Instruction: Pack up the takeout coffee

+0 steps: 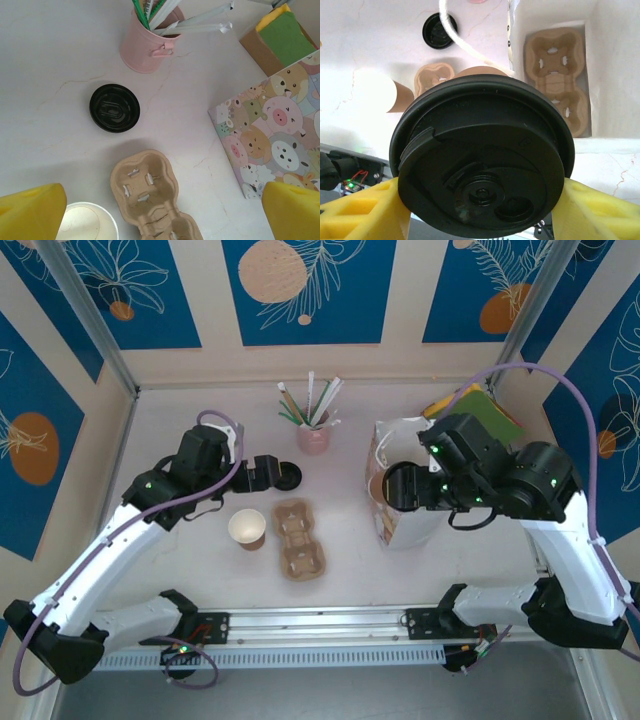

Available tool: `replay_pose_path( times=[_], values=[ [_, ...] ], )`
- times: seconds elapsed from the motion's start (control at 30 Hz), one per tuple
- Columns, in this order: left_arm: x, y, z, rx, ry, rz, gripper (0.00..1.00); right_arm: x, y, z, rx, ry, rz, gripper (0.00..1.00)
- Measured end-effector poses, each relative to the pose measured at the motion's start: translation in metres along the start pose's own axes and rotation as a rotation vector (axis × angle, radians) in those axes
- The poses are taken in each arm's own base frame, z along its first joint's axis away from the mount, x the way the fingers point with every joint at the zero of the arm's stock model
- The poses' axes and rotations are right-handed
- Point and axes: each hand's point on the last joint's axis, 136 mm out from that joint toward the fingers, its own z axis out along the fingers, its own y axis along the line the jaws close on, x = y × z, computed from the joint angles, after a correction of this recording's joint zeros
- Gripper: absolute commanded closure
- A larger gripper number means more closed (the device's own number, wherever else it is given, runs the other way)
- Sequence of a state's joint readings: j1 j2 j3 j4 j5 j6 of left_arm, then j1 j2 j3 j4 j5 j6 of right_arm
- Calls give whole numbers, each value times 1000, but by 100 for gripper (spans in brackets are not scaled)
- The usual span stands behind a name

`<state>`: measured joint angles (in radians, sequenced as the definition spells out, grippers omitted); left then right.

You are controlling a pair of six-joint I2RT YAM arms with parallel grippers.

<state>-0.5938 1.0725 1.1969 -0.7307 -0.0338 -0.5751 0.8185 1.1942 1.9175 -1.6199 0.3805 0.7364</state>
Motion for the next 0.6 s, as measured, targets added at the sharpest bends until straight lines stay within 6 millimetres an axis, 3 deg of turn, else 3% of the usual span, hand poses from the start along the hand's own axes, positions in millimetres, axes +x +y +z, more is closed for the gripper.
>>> replay_pose_path(
  times=[0.6],
  values=[
    [-2, -3, 8, 8, 9, -18, 0, -18, -18, -26, -36, -90, 66, 35]
  ],
)
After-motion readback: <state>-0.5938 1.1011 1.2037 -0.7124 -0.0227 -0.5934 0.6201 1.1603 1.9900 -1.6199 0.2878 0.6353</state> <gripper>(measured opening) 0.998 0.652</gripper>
